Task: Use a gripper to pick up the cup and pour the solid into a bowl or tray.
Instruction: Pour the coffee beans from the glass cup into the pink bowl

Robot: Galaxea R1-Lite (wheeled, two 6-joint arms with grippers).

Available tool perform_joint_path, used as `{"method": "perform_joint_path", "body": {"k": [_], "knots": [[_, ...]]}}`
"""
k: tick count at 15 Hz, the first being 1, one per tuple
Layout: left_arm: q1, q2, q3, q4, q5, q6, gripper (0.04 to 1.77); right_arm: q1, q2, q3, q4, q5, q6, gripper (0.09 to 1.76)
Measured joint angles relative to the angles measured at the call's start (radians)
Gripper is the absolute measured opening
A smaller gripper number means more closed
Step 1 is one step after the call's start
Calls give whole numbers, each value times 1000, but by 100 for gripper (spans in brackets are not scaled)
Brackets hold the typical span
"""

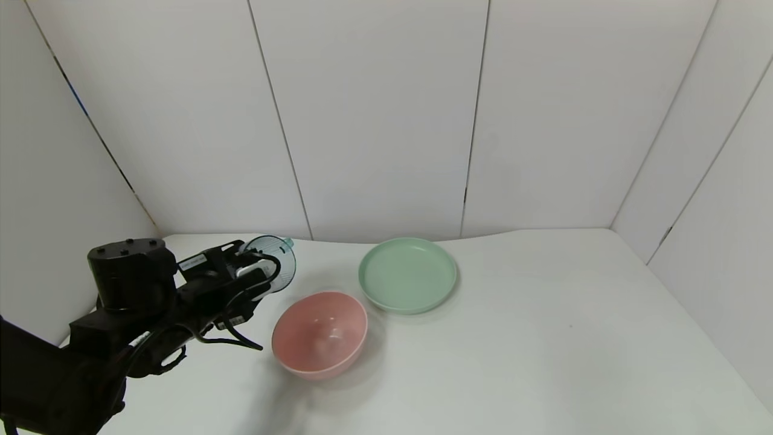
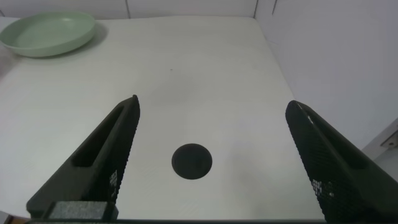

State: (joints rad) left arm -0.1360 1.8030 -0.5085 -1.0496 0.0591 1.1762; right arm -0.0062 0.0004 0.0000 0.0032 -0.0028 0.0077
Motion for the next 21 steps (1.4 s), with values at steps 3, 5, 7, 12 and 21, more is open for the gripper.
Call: {"method": "perform_joint_path", "body": {"k": [3, 5, 7, 12, 21], "knots": [[-13, -7, 0, 1, 0, 95, 131, 0, 0, 0, 0, 0, 0, 171], [-35, -9, 0, 4, 1, 112, 131, 0, 0, 0, 0, 0, 0, 171], [-45, -10, 4, 10, 4, 155, 131, 0, 0, 0, 0, 0, 0, 171], [-47, -12, 3, 14, 14, 294, 131, 0, 0, 0, 0, 0, 0, 171], [-70, -15, 6, 18, 66, 419, 131, 0, 0, 0, 0, 0, 0, 171]]}}
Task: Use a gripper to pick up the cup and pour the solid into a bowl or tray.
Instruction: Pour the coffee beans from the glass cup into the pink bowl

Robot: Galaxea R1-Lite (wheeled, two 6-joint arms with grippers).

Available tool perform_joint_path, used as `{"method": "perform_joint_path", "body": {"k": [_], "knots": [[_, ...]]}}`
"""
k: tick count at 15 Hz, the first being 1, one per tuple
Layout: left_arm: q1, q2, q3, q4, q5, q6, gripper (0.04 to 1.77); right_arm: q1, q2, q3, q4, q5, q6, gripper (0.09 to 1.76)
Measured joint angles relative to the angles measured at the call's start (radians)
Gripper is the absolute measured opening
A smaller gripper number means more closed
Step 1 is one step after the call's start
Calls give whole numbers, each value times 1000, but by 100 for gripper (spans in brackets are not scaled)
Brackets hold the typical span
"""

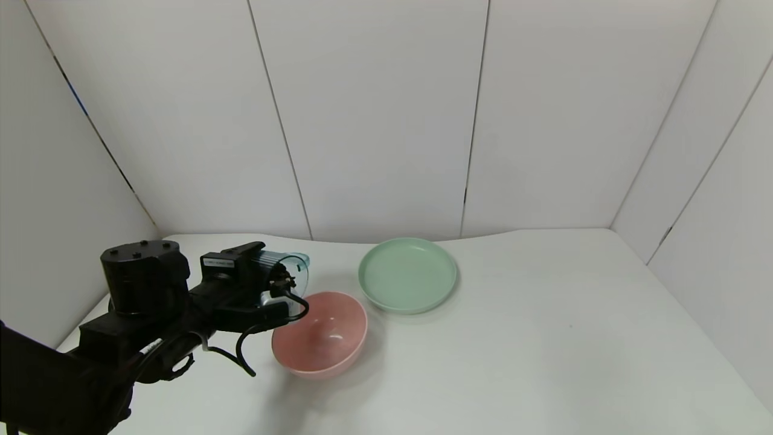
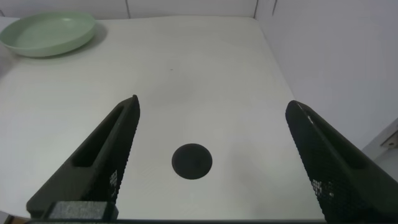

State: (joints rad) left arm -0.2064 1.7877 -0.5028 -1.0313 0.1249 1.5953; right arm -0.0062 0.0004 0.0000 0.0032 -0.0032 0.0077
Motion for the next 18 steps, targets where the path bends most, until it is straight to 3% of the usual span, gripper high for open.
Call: {"method": "perform_joint_path", "body": {"k": [5, 18], "knots": [[-48, -3, 11, 1, 78, 25, 131, 0, 0, 0, 0, 0, 0, 171], [-106, 3, 19, 0, 179, 112, 131, 0, 0, 0, 0, 0, 0, 171]]}}
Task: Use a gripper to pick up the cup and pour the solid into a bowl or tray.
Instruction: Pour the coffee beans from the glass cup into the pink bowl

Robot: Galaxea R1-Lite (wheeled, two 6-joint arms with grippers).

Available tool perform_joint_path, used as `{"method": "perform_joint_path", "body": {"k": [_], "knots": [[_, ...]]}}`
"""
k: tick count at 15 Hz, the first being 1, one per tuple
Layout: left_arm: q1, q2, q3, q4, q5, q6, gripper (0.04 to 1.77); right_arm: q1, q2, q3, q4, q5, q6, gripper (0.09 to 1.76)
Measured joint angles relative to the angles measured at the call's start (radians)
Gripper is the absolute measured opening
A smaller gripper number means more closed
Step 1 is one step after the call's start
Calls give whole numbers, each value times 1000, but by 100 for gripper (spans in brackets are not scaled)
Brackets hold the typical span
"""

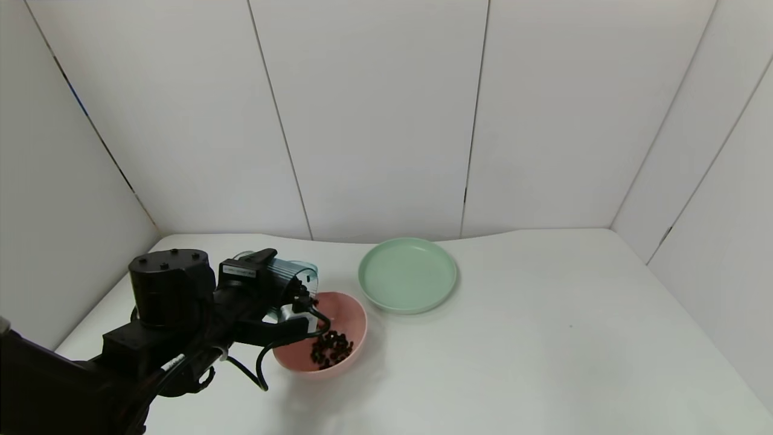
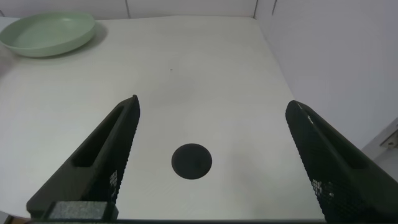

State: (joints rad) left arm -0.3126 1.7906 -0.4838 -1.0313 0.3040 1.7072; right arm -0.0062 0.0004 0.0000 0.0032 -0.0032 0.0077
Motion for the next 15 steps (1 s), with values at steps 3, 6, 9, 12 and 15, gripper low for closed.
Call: {"method": "perform_joint_path", "body": {"k": [3, 6, 9, 12, 15], "knots": [[-1, 0, 6, 0, 6, 17, 131, 0, 0, 0, 0, 0, 0, 171], [0, 0, 6, -1, 8, 36, 131, 0, 0, 0, 0, 0, 0, 171], [1, -2, 9, -1, 8, 45, 131, 0, 0, 0, 0, 0, 0, 171], [3, -7, 16, -3, 8, 44, 131, 0, 0, 0, 0, 0, 0, 171], [7, -11, 23, -3, 9, 48, 131, 0, 0, 0, 0, 0, 0, 171]]}}
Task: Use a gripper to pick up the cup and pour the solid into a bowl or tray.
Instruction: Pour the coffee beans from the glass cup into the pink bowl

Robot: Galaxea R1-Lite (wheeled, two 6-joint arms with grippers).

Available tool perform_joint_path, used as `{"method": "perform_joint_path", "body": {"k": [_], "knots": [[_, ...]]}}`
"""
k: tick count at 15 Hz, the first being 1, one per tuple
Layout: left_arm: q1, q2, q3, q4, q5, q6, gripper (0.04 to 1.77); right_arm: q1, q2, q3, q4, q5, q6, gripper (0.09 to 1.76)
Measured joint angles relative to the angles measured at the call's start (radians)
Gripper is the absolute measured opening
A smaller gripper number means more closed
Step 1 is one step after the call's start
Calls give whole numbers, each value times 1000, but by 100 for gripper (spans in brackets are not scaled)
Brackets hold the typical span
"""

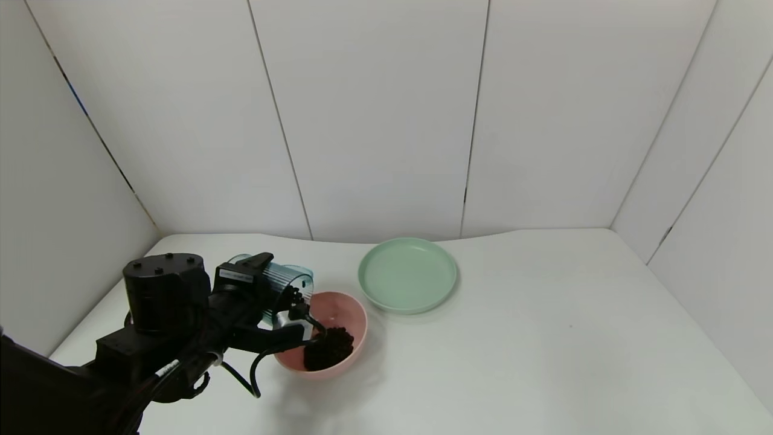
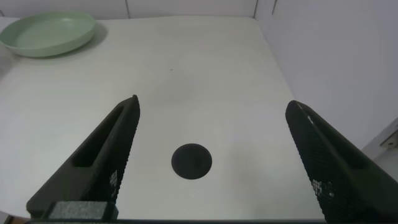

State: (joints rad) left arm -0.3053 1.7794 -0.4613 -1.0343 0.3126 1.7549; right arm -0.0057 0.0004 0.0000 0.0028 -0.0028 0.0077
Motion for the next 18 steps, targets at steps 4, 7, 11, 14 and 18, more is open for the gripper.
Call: {"method": "perform_joint_path", "body": {"k": [4, 7, 11, 14, 18], "knots": [[1, -1, 1, 0, 7, 8, 131, 0, 0, 0, 0, 0, 0, 171], [0, -1, 0, 0, 7, 7, 131, 0, 0, 0, 0, 0, 0, 171], [0, -1, -1, -5, 8, 5, 131, 0, 0, 0, 0, 0, 0, 171], [-1, -1, -2, -5, 8, 4, 131, 0, 0, 0, 0, 0, 0, 171], [-4, -1, -7, -6, 8, -3, 131, 0, 0, 0, 0, 0, 0, 171]]}}
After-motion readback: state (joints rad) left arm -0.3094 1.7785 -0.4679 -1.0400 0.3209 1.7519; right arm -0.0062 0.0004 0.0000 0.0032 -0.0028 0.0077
